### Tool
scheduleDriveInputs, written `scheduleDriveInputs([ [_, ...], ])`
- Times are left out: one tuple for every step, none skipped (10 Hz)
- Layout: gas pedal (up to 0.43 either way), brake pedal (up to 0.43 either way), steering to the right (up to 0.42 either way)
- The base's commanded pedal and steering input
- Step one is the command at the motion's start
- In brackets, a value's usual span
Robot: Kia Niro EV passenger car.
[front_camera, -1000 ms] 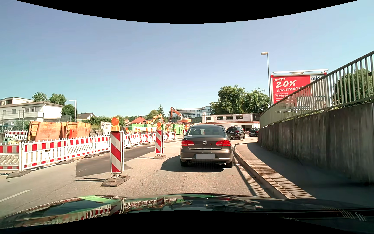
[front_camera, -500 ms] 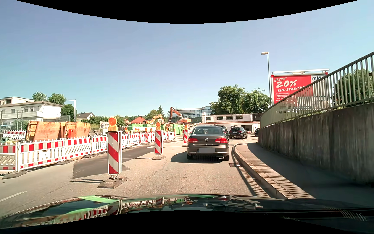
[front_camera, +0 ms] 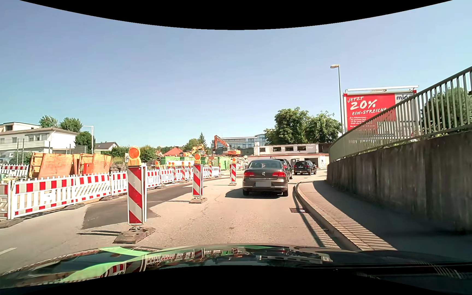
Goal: Follow the waypoints while adhering to traffic rules and regulations
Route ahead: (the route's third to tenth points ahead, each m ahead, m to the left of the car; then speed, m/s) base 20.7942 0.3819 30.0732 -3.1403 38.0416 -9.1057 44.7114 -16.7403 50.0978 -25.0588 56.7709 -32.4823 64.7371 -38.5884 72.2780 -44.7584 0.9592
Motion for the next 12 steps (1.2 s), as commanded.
scheduleDriveInputs([
  [0.319, 0.000, 0.018],
  [0.339, 0.000, 0.018],
  [0.339, 0.000, 0.018],
  [0.287, 0.000, 0.018],
  [0.228, 0.000, 0.018],
  [0.220, 0.000, 0.018],
  [0.220, 0.000, 0.018],
  [0.228, 0.000, 0.018],
  [0.228, 0.000, 0.018],
  [0.228, 0.000, 0.018],
  [0.228, 0.000, 0.018],
  [0.228, 0.000, 0.018],
])
